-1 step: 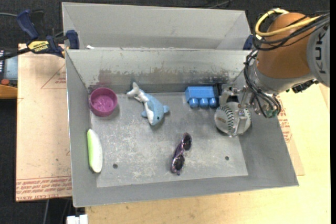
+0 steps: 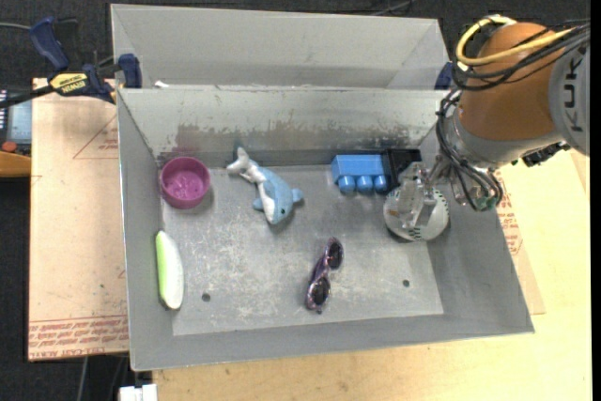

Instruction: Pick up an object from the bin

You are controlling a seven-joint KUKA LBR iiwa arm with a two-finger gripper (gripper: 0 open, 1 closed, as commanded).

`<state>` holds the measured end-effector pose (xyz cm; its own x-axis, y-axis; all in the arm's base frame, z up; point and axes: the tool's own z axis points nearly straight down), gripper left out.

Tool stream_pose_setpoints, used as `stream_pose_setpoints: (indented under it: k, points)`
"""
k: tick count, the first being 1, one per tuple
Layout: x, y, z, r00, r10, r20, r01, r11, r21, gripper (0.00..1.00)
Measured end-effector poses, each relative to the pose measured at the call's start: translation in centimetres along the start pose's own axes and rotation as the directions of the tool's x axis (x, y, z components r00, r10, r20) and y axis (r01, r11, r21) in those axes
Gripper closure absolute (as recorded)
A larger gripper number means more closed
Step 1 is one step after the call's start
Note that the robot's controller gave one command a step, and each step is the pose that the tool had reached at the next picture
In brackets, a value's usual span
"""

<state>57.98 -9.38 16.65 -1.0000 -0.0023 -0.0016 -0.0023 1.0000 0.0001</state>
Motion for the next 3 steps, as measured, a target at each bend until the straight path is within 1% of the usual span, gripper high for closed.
stream_pose_setpoints:
  k: [1,2,3]
  points:
    - [0.0,0.0,0.0,1.0,0.0,0.0,0.0,1.0,0.0,1.0]
    - [-0.4,0.3,-6.3,1.0,-0.024,0.008,0.024,1.0,0.001,1.0]
    - [0.6,0.4,-0.3,1.0,-0.018,-0.004,0.018,1.0,-0.002,1.0]
